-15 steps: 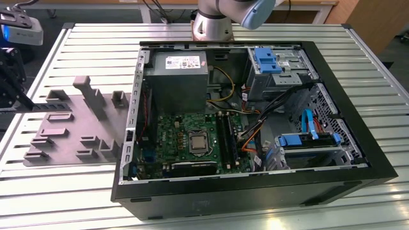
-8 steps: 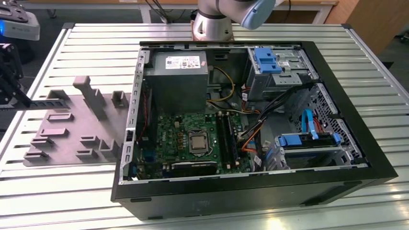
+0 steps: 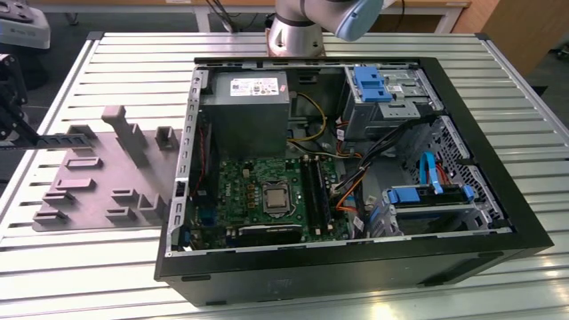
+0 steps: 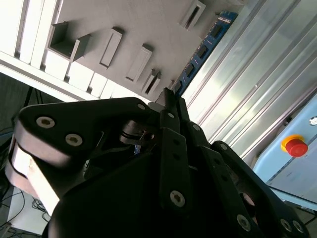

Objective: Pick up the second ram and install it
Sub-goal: 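Pick up the second ram and move it above second insertion slot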

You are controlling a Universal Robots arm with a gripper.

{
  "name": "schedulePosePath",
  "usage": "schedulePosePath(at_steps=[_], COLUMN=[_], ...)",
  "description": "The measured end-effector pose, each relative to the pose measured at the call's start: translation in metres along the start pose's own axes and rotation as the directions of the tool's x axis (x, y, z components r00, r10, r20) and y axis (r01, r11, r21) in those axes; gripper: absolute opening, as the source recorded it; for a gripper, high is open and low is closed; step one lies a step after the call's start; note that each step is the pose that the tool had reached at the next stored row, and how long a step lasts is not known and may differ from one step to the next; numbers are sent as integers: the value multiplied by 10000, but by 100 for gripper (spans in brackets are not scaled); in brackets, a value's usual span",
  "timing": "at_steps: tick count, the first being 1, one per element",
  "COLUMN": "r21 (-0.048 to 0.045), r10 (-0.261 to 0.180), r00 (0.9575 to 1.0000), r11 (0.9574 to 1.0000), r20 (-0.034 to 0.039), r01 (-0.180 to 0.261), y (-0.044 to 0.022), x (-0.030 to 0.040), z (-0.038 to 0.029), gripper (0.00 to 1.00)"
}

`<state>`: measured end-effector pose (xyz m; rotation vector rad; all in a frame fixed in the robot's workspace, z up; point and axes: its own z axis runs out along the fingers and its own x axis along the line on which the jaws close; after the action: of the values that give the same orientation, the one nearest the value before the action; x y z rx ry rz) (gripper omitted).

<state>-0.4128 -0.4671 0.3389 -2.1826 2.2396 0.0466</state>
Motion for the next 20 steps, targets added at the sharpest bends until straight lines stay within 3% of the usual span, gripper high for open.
schedulePosePath(at_steps=[20], r21=[0], r10=[0], r00=[10000], r11=[10000], r20=[0], r01=[0], y=[3], x=[-7], z=[-222], gripper=[14])
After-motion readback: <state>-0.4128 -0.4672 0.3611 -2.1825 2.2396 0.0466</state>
